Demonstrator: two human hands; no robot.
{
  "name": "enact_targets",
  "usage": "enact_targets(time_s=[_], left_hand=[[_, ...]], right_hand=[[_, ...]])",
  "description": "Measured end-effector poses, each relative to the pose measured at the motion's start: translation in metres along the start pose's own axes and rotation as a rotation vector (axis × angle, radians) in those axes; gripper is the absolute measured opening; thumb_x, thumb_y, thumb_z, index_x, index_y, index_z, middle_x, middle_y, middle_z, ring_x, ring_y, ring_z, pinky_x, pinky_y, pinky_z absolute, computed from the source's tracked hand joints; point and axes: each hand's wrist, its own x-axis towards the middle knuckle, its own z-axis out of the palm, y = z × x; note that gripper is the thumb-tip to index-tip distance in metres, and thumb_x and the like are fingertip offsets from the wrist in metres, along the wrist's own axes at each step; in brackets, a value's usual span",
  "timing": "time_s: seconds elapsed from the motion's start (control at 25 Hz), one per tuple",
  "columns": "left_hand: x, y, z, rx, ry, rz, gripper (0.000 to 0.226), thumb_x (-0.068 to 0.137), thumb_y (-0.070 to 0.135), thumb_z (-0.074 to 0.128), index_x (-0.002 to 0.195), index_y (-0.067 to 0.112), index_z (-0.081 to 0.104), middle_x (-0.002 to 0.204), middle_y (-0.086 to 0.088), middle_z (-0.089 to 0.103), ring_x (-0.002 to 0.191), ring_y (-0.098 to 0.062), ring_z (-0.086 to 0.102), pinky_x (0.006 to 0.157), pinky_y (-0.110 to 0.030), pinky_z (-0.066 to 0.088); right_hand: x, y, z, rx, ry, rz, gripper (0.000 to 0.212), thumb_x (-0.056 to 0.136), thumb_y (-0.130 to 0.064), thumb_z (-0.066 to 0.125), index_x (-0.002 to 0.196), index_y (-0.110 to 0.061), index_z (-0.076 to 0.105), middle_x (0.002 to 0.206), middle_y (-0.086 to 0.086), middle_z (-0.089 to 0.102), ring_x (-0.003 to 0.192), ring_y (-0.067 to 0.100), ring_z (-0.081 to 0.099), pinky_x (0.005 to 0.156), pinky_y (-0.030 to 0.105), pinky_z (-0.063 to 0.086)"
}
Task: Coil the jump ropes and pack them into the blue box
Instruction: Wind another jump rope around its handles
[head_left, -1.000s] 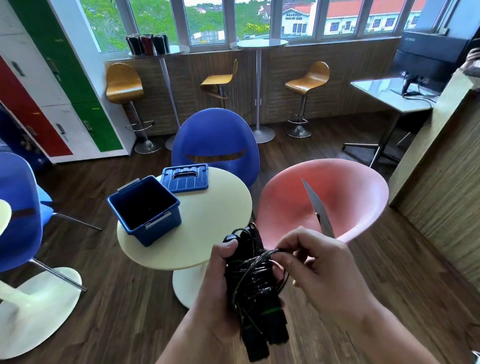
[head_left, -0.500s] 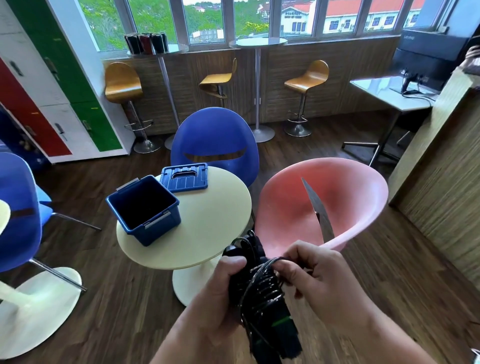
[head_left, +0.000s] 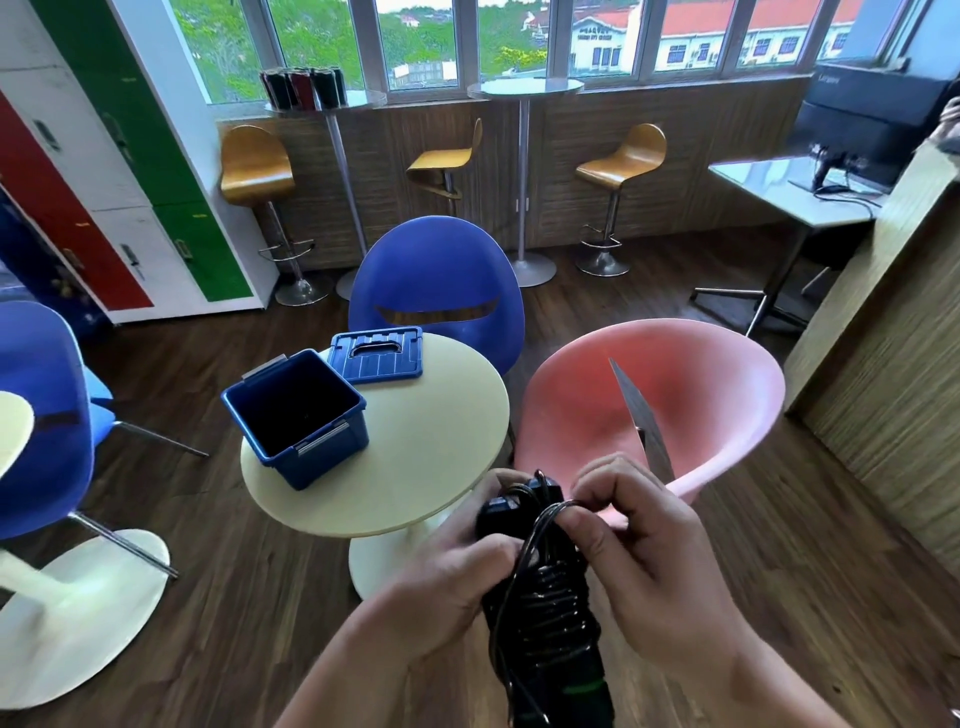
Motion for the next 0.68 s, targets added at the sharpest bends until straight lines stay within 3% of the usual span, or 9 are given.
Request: enact_targets(time_s=[0.12,0.24,0.32,0.4,0.48,0.52,0.6,0.64,0.68], left_hand=[[-0.002,0.006,-0.001,0.037,-0.002,-0.036,0.028,0.079,0.001,0.049,0.105,0.006,0.059,0.078,-0.005,0.053,0.066,-0.014,0.049,0.058,-0.026,0.041],[-0.001,0.007,-0.003,0.121,0.04,-0.035,0.032,0.077,0.006,0.05,0.098,0.017,0.073,0.08,-0.006,0.058,0.071,-0.015,0.051,0.064,-0.03,0.041],[-0.001,0.004,-0.003,0.117,0.083,-0.053,0.034,0.074,0.012,0.054,0.098,0.017,0.078,0.083,-0.008,0.061,0.075,-0.017,0.053,0.067,-0.032,0.042],[0.002,-0.003,0.003,0.013,0.159,-0.063,0.034,0.072,0.012,0.054,0.098,0.008,0.077,0.081,-0.011,0.061,0.071,-0.017,0.055,0.065,-0.031,0.042],[0.008,-0.01,0.014,-0.267,0.217,-0.07,0.027,0.072,0.017,0.064,0.094,0.004,0.073,0.082,-0.014,0.056,0.073,-0.021,0.054,0.069,-0.035,0.042],[0.012,-0.012,0.019,-0.297,0.237,-0.049,0.03,0.073,0.028,0.073,0.092,0.005,0.071,0.083,-0.015,0.057,0.077,-0.023,0.055,0.075,-0.037,0.043],[0.015,-0.011,0.016,-0.167,0.244,-0.009,0.068,0.057,0.055,0.089,0.088,0.0,0.064,0.077,-0.016,0.059,0.074,-0.026,0.057,0.072,-0.03,0.05],[0.017,-0.007,0.012,-0.156,0.232,-0.028,0.079,0.047,0.054,0.094,0.089,-0.003,0.056,0.074,-0.014,0.058,0.07,-0.025,0.056,0.064,-0.025,0.051],[0.015,-0.007,0.007,-0.136,0.175,-0.011,0.073,0.05,0.042,0.093,0.094,0.0,0.051,0.074,-0.012,0.057,0.067,-0.024,0.055,0.059,-0.025,0.051]], right_hand=[[-0.004,0.003,0.006,-0.031,0.002,-0.045,0.01,0.093,-0.012,0.064,0.094,-0.021,0.061,0.108,-0.007,0.069,0.095,0.02,0.07,0.063,0.041,0.056],[-0.006,0.006,0.005,-0.101,-0.014,-0.049,0.027,0.093,-0.017,0.065,0.117,-0.031,0.063,0.105,-0.012,0.071,0.089,0.014,0.071,0.066,0.033,0.059],[-0.003,0.008,0.003,-0.205,-0.05,-0.129,0.025,0.096,-0.019,0.063,0.119,-0.02,0.07,0.105,-0.012,0.069,0.091,0.01,0.07,0.073,0.025,0.057],[0.003,0.008,0.004,-0.253,-0.051,-0.167,0.023,0.098,-0.019,0.06,0.115,-0.013,0.074,0.102,-0.007,0.068,0.092,0.008,0.069,0.077,0.021,0.054],[0.009,0.01,0.006,-0.23,-0.027,-0.157,0.023,0.098,-0.02,0.059,0.113,-0.012,0.075,0.099,-0.007,0.069,0.092,0.008,0.07,0.078,0.021,0.054],[0.011,0.011,0.007,-0.208,-0.019,-0.144,0.023,0.098,-0.02,0.059,0.112,-0.012,0.076,0.098,-0.007,0.07,0.091,0.008,0.07,0.078,0.021,0.054],[0.013,0.012,0.004,-0.155,-0.023,-0.098,0.021,0.098,-0.023,0.062,0.11,-0.015,0.077,0.097,-0.009,0.071,0.089,0.011,0.071,0.075,0.023,0.054],[0.013,0.013,0.002,-0.142,-0.026,-0.066,0.018,0.098,-0.025,0.063,0.108,-0.019,0.077,0.095,-0.01,0.071,0.086,0.013,0.071,0.073,0.025,0.055],[0.014,0.013,0.0,-0.15,-0.031,-0.038,0.016,0.098,-0.029,0.064,0.105,-0.022,0.077,0.095,-0.011,0.072,0.085,0.013,0.071,0.072,0.027,0.055]])
